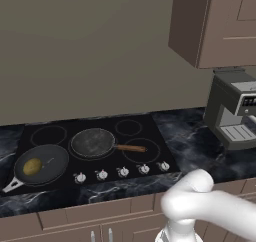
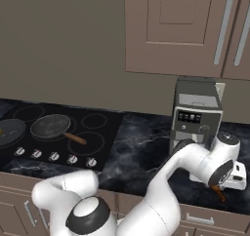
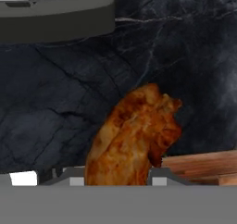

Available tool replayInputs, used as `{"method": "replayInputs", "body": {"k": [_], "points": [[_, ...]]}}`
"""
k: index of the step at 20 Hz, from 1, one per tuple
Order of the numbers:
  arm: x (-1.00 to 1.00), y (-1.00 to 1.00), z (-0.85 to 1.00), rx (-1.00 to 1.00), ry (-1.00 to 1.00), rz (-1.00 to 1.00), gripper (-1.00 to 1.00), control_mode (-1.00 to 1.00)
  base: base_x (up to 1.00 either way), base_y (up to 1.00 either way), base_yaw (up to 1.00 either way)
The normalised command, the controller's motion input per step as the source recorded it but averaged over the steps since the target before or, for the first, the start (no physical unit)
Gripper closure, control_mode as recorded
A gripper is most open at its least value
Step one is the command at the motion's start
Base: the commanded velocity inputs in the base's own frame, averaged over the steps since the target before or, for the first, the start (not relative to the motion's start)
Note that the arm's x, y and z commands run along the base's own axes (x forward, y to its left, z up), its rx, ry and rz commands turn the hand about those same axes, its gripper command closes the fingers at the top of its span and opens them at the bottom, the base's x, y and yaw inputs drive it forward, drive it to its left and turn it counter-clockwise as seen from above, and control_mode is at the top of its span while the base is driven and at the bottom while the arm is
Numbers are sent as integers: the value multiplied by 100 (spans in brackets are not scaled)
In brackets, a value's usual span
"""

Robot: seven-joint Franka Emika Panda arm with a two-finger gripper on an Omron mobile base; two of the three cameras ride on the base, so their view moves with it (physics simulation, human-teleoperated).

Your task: Place both pans onto different burners. Then place the potato and the chicken drumstick on different pans.

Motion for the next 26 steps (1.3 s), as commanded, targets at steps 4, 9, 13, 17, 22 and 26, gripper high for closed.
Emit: {"method": "replayInputs", "body": {"k": [4,9,13,17,22,26], "points": [[-37,82,20,-2,0,0,100,-100,0,0,0],[-22,99,8,-2,0,0,100,-100,0,0,0],[-11,96,9,0,0,-1,100,-100,0,0,0],[0,100,0,0,0,-4,100,-100,0,0,0],[0,100,0,0,0,0,100,-100,0,0,0],[1,100,4,0,0,0,100,-100,0,0,0]]}}
